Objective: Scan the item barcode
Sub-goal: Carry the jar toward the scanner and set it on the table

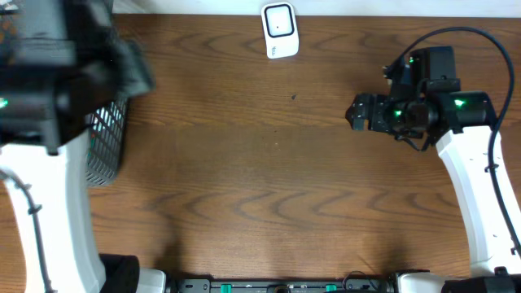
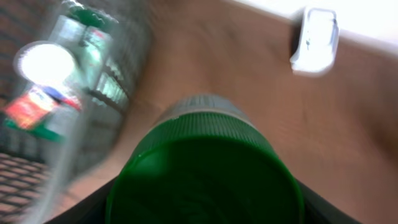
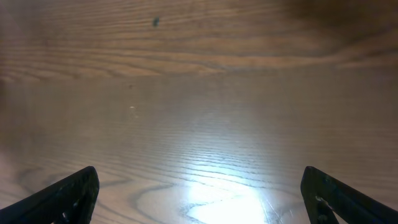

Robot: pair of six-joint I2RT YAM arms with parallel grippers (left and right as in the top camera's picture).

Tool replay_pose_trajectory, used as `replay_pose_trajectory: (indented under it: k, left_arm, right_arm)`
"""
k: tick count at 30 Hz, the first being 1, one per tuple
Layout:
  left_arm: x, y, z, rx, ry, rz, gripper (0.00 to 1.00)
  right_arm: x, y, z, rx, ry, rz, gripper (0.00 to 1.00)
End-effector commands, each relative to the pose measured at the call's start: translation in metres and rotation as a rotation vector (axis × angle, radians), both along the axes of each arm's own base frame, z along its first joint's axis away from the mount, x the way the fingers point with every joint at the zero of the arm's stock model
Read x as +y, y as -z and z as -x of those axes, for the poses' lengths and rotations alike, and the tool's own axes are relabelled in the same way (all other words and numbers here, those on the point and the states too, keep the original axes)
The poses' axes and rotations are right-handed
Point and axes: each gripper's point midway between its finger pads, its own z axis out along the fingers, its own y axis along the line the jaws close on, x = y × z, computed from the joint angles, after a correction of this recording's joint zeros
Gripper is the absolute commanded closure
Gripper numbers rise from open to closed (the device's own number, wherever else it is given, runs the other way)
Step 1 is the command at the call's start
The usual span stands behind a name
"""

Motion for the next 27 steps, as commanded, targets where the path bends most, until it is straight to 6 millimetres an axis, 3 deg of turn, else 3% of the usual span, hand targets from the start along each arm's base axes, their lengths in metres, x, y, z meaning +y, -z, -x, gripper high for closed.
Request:
replay_pose_trajectory:
  k: [1,9,16,27]
  left_arm:
    - [-0.054,0.036,0.005,0.158,0.127,-0.005,0.48]
    - [-0.161,0.125,0.017,0.504,0.418,-0.031,0.48]
    - [-0.219,0.198,0.027,0.745,0.559,-0.017,0.48]
    - [-0.246,0.278,0.047,0.981,0.606,-0.094,0.49]
  right_arm:
    - [-0.025,0.004,0.003,0.042,0.091,-0.008,0.01]
    - [-0.084,0.011,0.021,0.129,0.269,-0.013,0.01]
    - [-0.111,0.013,0.03,0.148,0.316,-0.003,0.01]
    - [-0.114,0.014,0.03,0.147,0.323,-0.003,0.01]
